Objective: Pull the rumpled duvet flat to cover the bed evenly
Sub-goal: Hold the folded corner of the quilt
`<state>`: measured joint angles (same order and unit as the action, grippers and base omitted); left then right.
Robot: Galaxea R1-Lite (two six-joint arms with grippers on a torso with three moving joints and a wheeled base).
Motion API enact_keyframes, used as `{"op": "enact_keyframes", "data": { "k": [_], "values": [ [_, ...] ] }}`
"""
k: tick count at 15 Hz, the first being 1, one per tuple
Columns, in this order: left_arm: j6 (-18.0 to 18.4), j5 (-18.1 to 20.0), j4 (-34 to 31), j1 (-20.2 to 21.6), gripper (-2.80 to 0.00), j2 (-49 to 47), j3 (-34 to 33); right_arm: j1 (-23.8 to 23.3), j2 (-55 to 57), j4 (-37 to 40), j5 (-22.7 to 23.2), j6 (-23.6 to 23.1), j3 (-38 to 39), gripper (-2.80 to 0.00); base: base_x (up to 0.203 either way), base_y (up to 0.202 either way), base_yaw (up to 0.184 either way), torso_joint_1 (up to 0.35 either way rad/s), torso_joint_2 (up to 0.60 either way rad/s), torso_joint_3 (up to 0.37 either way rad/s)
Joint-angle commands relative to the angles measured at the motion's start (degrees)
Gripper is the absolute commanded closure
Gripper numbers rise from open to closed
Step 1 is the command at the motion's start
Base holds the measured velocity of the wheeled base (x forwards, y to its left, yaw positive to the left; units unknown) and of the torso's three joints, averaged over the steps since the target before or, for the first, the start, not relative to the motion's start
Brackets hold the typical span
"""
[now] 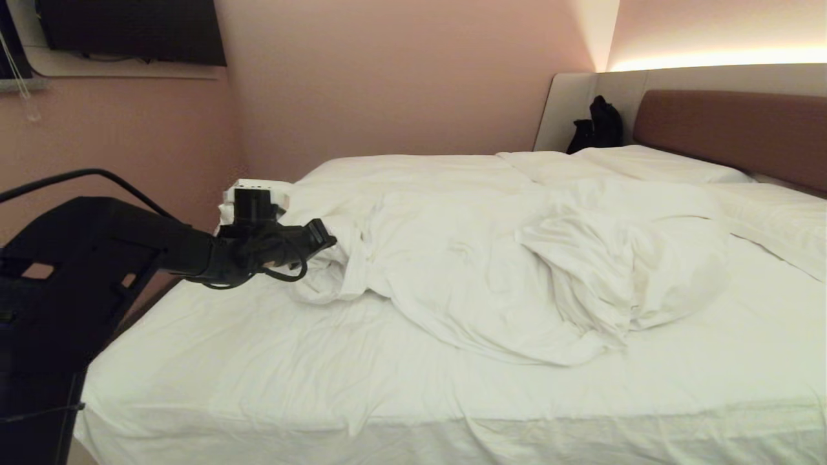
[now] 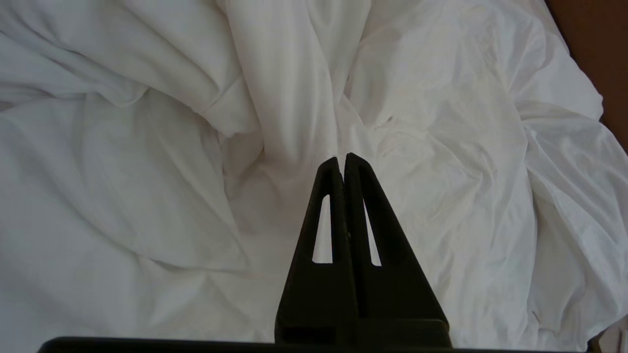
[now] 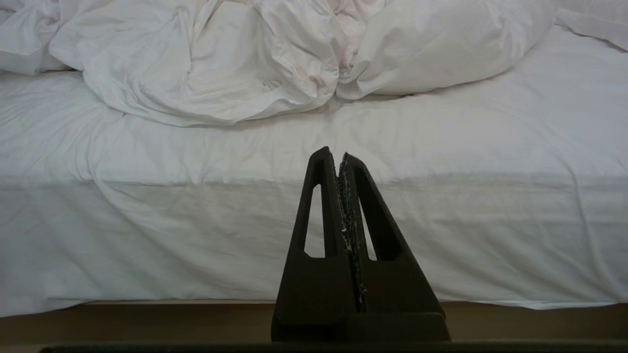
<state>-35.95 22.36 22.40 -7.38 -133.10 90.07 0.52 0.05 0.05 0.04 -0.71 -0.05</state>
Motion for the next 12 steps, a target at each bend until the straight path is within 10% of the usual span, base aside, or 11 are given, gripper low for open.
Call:
{"op": "enact_keyframes", "data": {
  "k": [1,4,5,12],
  "values": [
    [1.6,0.7,-1.3,0.0,0.0,-2.0,2.7,0.0,0.0,0.0,0.0,0.0,0.0,0.0,0.0,0.0,0.0,0.0,0.0,0.0],
    [4.1,0.8,-2.4,0.0,0.0,-3.0,4.2,0.0,0.0,0.0,0.0,0.0,0.0,0.0,0.0,0.0,0.0,0.0,0.0,0.0],
    [4.3,0.8,-2.4,-0.1,-2.8,-3.4,4.4,0.0,0.0,0.0,0.0,0.0,0.0,0.0,0.0,0.0,0.0,0.0,0.0,0.0],
    [6.8,0.9,-2.3,-1.3,-2.8,-6.2,6.4,0.0,0.0,0.0,0.0,0.0,0.0,0.0,0.0,0.0,0.0,0.0,0.0,0.0]
  ]
}}
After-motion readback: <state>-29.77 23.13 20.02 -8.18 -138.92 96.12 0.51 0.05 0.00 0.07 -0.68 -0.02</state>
